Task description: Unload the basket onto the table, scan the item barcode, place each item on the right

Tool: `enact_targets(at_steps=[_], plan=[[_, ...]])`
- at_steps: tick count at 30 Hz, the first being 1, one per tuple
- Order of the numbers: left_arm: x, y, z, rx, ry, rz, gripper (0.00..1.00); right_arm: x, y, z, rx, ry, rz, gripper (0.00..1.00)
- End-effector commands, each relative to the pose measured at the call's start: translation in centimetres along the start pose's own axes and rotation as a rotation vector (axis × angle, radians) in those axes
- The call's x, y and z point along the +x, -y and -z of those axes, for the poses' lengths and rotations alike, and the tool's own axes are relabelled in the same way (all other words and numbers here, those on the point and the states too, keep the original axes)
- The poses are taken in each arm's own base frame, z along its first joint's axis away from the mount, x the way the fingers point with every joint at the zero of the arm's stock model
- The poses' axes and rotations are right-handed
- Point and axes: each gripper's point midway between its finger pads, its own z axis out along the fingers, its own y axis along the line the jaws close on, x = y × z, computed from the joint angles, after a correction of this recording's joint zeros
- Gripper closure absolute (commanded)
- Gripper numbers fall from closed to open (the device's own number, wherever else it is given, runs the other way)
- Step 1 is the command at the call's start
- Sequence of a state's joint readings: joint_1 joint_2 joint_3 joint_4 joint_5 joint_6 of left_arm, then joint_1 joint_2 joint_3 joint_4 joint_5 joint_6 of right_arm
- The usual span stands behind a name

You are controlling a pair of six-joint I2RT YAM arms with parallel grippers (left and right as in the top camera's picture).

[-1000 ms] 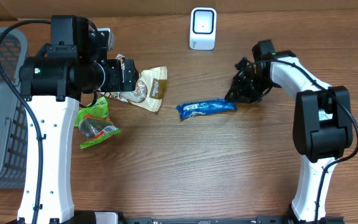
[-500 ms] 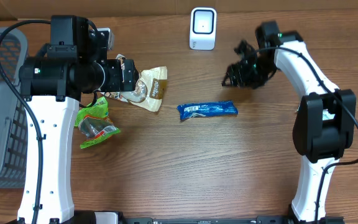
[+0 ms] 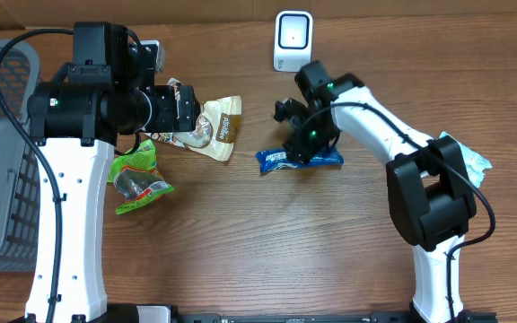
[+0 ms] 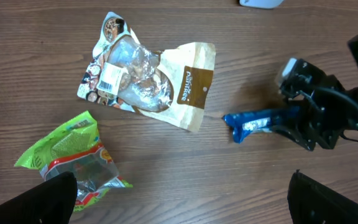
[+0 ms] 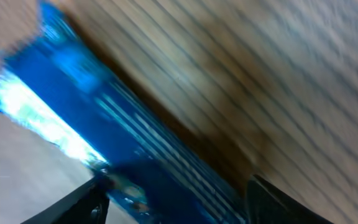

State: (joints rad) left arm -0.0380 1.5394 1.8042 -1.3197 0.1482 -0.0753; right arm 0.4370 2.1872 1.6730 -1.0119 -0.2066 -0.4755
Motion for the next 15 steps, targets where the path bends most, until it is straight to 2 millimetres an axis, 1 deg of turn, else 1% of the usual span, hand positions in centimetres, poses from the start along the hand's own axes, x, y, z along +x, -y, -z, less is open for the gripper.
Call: enact_targets(at_steps=[1, 4, 8, 9, 11, 15], plan=[[0.1, -0.1, -0.2, -0.002, -0.006, 0.012, 0.0, 2.0, 3.5, 0.6, 0.122, -0.051, -0.012, 0.32], [0.1, -0.1, -0.2, -0.002, -0.006, 0.012, 0.0, 2.6, 4.6, 0.9, 0.121, -0.047, -0.044, 0.32], [0.1, -0.1, -0.2, -0.002, -0.006, 0.012, 0.0, 3.0, 5.0, 1.2, 0.063, -0.019, -0.089, 0.35], [0.1, -0.1, -0.2, -0.002, -0.006, 0.012, 0.0, 3.1, 5.1, 1.2, 0.059, -0.02, -0.1, 0.37], [0.1, -0.1, -0.2, -0.002, -0.006, 0.012, 0.0, 3.6, 5.4, 1.4, 0.052, -0.029, -0.114, 0.44], [0.1, -0.1, -0.2, -0.002, -0.006, 0.012, 0.0, 4.0, 6.1, 1.5, 0.056, -0.023, -0.197, 0.42]])
